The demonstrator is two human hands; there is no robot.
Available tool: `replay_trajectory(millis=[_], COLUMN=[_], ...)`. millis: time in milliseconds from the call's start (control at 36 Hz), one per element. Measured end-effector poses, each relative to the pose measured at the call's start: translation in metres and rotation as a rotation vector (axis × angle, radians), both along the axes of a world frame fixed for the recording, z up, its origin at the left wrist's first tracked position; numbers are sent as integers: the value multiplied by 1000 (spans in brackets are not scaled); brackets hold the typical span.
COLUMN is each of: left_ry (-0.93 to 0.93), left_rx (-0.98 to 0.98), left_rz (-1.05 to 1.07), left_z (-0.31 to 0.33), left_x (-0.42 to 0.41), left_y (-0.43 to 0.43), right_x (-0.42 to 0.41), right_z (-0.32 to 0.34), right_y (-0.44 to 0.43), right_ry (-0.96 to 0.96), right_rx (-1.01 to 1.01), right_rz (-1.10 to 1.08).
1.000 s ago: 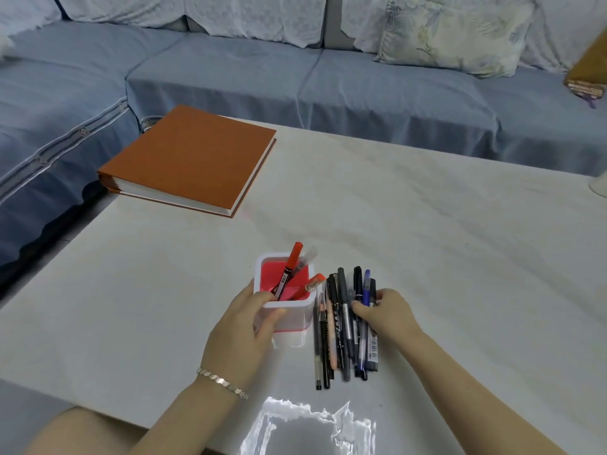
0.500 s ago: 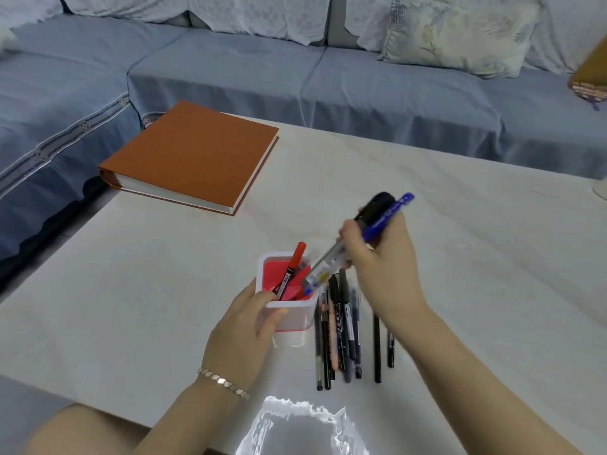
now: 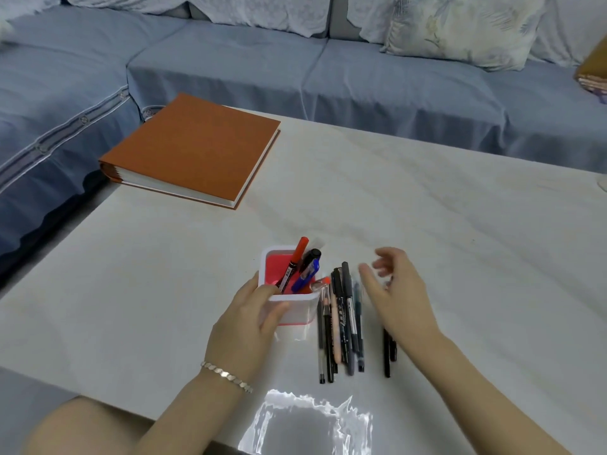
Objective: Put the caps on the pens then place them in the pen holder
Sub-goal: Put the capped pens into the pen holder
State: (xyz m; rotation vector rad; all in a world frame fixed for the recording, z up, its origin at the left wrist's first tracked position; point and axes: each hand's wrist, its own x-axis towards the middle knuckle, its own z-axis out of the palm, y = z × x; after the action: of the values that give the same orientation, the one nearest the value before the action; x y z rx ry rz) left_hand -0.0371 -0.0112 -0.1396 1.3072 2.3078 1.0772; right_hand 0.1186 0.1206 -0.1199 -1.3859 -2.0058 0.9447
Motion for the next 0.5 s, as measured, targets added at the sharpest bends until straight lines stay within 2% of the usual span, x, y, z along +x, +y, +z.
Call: replay_trajectory(millis=[83,139,306,417,500], left_ry=[5,5,-1,4,-3], left_rx=[-1,-4,-19,-35,-39], left_rz=[0,6,5,9,12], left_z=[1,3,4,4,4], left_x=[2,2,3,2,3], left_y=[-1,-1,0,-1,1], right_x=[22,28,20,19,23], right_z=[-21,-32,-47,-48,-46], right_y=[19,23,25,25,24], right_ry=[-381,-525,-554,-655,-557], right_rx=[-225,-322,-282,-198,-221], right_rz=[-117,-121,-77,-29,30])
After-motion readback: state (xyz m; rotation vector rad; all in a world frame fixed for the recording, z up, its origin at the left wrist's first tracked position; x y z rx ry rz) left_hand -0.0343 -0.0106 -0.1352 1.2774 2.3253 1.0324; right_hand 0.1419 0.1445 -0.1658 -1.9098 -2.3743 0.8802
